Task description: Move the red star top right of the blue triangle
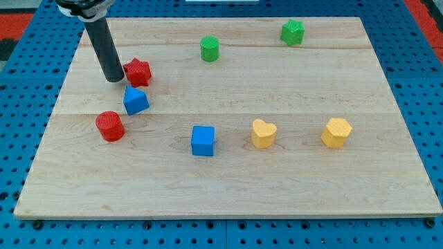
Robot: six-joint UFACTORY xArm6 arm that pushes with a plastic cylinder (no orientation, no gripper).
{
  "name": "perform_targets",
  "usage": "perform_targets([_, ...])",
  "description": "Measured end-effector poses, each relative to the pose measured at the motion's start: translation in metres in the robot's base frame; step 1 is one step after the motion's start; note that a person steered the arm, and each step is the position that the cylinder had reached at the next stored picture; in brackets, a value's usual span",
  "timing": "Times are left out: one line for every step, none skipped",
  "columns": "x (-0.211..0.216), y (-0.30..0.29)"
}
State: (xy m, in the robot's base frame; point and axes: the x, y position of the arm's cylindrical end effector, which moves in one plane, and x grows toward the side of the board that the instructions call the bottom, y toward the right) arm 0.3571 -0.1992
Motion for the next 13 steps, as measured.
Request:
perform_targets([-0.007,0.009])
perform_targets([-0.007,0.056])
perform_targets([-0.006,0.088])
perform_targets([0.006,0.094])
perform_targets([0.064,0.088])
perform_targets([0.074,0.141])
perform_targets([0.045,0.150])
perform_targets([0.025,0.150])
perform_targets([-0.005,0.131])
perform_targets([-0.021,0.087])
perform_targets([-0.041,0.111])
perform_targets([-0.062,0.141])
perform_targets([-0.059,0.193])
